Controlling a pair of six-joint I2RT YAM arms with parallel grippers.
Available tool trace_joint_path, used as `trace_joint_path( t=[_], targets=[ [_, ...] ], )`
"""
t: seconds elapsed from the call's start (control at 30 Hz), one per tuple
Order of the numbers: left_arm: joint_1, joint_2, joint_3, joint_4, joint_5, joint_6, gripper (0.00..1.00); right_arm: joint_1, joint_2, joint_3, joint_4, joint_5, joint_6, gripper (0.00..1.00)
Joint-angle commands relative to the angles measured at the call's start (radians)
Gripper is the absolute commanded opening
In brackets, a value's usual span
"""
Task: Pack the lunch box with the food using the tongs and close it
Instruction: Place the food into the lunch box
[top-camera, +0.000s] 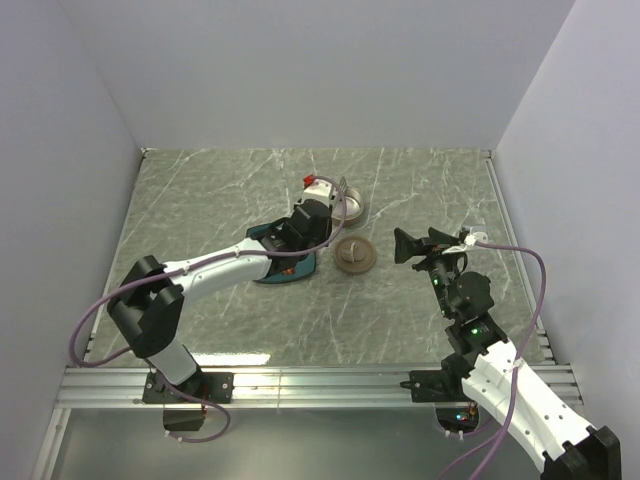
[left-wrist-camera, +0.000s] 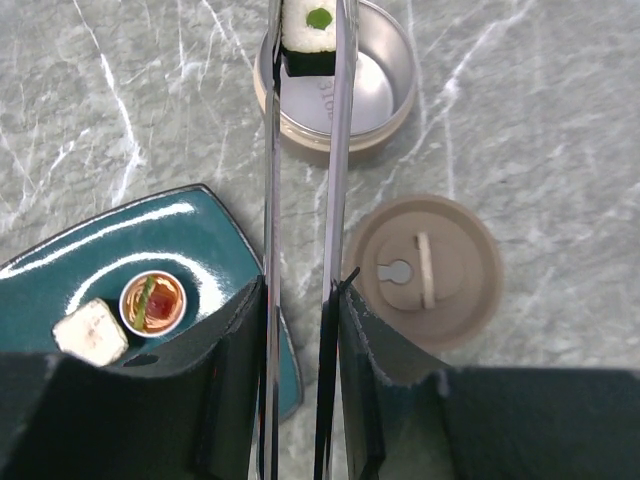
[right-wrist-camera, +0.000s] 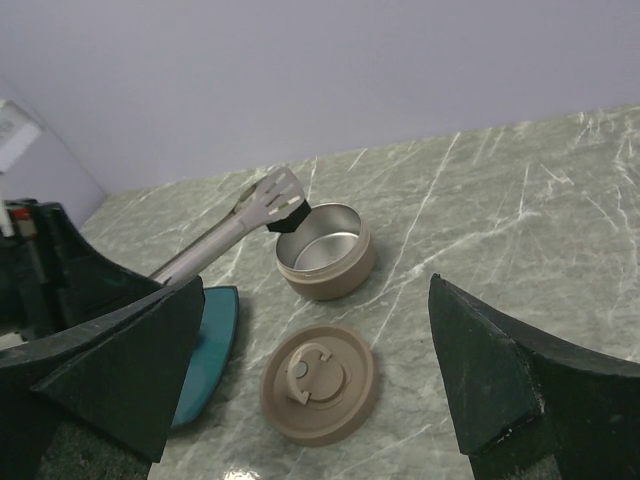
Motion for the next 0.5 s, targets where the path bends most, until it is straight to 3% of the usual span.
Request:
trace_joint_path(
  t=[0.0, 0.47],
  targets=[
    [0.020, 0.036, 0.065, 0.087, 0.055, 0.040, 0.20, -0.008, -0.007, -0.002, 0.056, 0.007, -0.010, 1.00],
    [0.040, 0.098, 0.110, 0.070, 0.084, 0.047, 0.22, -0.011, 0.022, 0.001, 0.065, 0.015, -0.013, 1.00]
  ],
)
